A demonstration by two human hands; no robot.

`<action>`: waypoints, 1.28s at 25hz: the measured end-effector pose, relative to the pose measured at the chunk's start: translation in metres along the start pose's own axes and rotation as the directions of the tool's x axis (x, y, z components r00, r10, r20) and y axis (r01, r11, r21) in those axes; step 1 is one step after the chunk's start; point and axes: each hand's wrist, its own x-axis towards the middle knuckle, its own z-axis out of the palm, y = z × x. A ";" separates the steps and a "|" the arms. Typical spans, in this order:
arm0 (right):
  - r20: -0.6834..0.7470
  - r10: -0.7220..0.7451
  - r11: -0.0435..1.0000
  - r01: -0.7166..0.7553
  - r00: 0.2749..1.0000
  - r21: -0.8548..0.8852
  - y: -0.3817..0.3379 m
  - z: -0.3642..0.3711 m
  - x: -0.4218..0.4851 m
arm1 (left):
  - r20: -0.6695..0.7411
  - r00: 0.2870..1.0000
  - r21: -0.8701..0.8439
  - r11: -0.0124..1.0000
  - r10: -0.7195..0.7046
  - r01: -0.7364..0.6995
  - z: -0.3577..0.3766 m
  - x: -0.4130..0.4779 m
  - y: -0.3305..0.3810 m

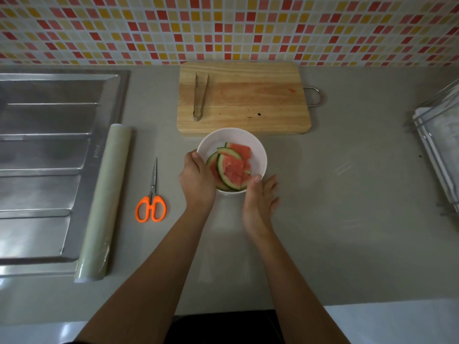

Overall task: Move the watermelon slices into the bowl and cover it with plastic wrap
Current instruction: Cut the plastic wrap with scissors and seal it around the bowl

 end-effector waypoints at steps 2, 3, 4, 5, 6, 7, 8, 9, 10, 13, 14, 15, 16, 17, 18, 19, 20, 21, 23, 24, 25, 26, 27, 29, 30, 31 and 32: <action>-0.035 -0.045 0.993 0.041 0.998 -0.107 0.003 -0.010 0.002 | 0.041 0.999 -0.036 0.999 -0.028 0.030 -0.003 -0.001 -0.003; -0.063 -0.070 0.984 0.059 0.996 -0.167 0.005 -0.016 0.008 | 0.073 0.996 -0.054 0.997 -0.047 0.051 -0.007 0.001 -0.007; -0.067 -0.109 0.973 0.093 0.992 -0.211 0.006 -0.023 0.015 | 0.128 0.990 -0.092 0.993 -0.057 0.069 -0.013 0.005 -0.012; -0.010 -0.163 0.962 0.157 0.987 -0.225 0.009 -0.032 0.021 | 0.216 0.976 -0.152 0.986 -0.034 0.068 -0.020 0.012 -0.018; 0.069 -0.207 0.951 0.217 0.976 -0.219 0.010 -0.040 0.026 | 0.334 0.942 -0.222 0.974 0.025 0.052 -0.028 0.017 -0.025; 0.138 -0.237 0.938 0.264 0.962 -0.225 0.009 -0.044 0.029 | 0.467 0.879 -0.286 0.957 0.098 0.045 -0.037 0.022 -0.030; 0.183 -0.262 0.921 0.302 0.948 -0.246 0.006 -0.046 0.034 | 0.594 0.789 -0.322 0.945 0.158 0.053 -0.043 0.026 -0.036; 0.204 -0.291 0.904 0.338 0.935 -0.261 0.003 -0.045 0.038 | 0.694 0.692 -0.322 0.945 0.198 0.052 -0.049 0.029 -0.042; 0.200 -0.339 0.886 0.383 0.920 -0.261 0.001 -0.042 0.041 | 0.764 0.608 -0.291 0.956 0.217 0.024 -0.053 0.030 -0.045; 0.117 -0.479 0.832 0.492 0.870 -0.255 -0.001 -0.035 0.045 | 0.777 0.579 -0.110 0.959 0.248 -0.262 -0.053 0.031 -0.048; 0.102 -0.494 0.820 0.502 0.863 -0.274 -0.001 -0.034 0.045 | 0.736 0.620 -0.036 0.930 0.273 -0.366 -0.050 0.031 -0.048; 0.089 -0.499 0.811 0.501 0.862 -0.301 -0.001 -0.032 0.044 | 0.688 0.657 0.020 0.898 0.307 -0.440 -0.047 0.032 -0.048; 0.078 -0.500 0.803 0.496 0.862 -0.330 -0.001 -0.031 0.043 | 0.644 0.684 0.050 0.873 0.342 -0.484 -0.044 0.031 -0.048; 0.071 -0.501 0.795 0.491 0.863 -0.355 0.001 -0.030 0.043 | 0.606 0.705 0.060 0.862 0.368 -0.503 -0.040 0.030 -0.048; 0.068 -0.503 0.788 0.489 0.862 -0.374 0.002 -0.028 0.044 | 0.576 0.721 0.056 0.862 0.385 -0.505 -0.037 0.029 -0.049; 0.065 -0.502 0.784 0.486 0.862 -0.387 0.002 -0.027 0.046 | 0.550 0.735 0.049 0.863 0.398 -0.503 -0.035 0.028 -0.049; 0.061 -0.495 0.785 0.476 0.867 -0.396 0.003 -0.026 0.047 | 0.522 0.748 0.043 0.863 0.411 -0.504 -0.034 0.028 -0.050; 0.056 -0.485 0.789 0.465 0.872 -0.401 0.003 -0.026 0.048 | 0.494 0.760 0.042 0.862 0.422 -0.506 -0.033 0.028 -0.050; 0.054 -0.475 0.793 0.454 0.878 -0.405 0.004 -0.027 0.049 | 0.472 0.770 0.064 0.854 0.430 -0.516 -0.033 0.028 -0.050; 0.059 -0.471 0.791 0.451 0.880 -0.413 0.005 -0.027 0.049 | 0.478 0.769 0.101 0.843 0.425 -0.529 -0.033 0.028 -0.049; 0.066 -0.465 0.787 0.447 0.883 -0.425 0.005 -0.028 0.050 | 0.478 0.770 0.147 0.826 0.422 -0.544 -0.033 0.029 -0.048; 0.084 -0.462 0.778 0.449 0.883 -0.439 0.005 -0.029 0.051 | 0.469 0.768 0.181 0.803 0.437 -0.567 -0.033 0.030 -0.046; 0.112 -0.465 0.761 0.461 0.878 -0.457 0.006 -0.031 0.052 | 0.460 0.759 0.197 0.781 0.460 -0.593 -0.034 0.032 -0.044; 0.182 -0.451 0.720 0.477 0.874 -0.504 0.010 -0.038 0.055 | 0.468 0.751 0.159 0.792 0.465 -0.589 -0.039 0.030 -0.040; 0.221 -0.420 0.726 0.471 0.881 -0.501 0.012 -0.041 0.054 | 0.472 0.767 0.093 0.841 0.434 -0.533 -0.042 0.026 -0.038; 0.263 -0.393 0.757 0.472 0.881 -0.451 0.014 -0.044 0.053 | 0.482 0.794 -0.003 0.907 0.370 -0.421 -0.043 0.018 -0.036; 0.300 -0.396 0.801 0.487 0.868 -0.349 0.012 -0.046 0.050 | 0.504 0.809 -0.115 0.952 0.303 -0.284 -0.043 0.009 -0.033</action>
